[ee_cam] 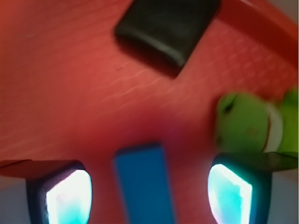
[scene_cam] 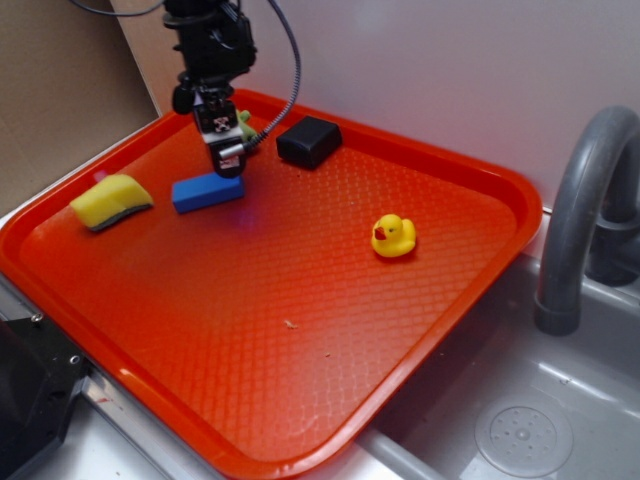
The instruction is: Grab the blue block.
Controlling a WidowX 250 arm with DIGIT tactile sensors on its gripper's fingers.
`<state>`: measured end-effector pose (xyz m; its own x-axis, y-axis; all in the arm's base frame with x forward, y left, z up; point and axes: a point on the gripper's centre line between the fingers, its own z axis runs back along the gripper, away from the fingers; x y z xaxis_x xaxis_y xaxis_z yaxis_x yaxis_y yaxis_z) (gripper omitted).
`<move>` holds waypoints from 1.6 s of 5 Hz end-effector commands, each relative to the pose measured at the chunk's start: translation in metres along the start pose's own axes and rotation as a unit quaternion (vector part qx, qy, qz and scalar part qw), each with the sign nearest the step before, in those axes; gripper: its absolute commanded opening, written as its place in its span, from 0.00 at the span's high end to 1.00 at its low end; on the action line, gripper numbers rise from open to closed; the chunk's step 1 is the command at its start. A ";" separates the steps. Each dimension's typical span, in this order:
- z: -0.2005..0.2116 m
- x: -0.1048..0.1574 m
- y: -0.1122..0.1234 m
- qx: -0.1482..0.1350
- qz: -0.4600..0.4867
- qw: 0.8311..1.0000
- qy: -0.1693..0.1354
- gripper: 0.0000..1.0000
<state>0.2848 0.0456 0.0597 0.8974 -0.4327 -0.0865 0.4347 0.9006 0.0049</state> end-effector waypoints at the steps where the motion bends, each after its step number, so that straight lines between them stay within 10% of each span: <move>1: 0.010 -0.024 -0.011 0.006 -0.131 0.991 -0.041 0.00; 3: 0.015 -0.040 -0.028 -0.006 -0.091 0.994 -0.056 0.00; 8: -0.043 -0.028 -0.031 0.014 -0.084 0.996 0.021 0.00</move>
<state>0.2459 0.0390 0.0220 0.8141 -0.5661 -0.1294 0.5721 0.8201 0.0112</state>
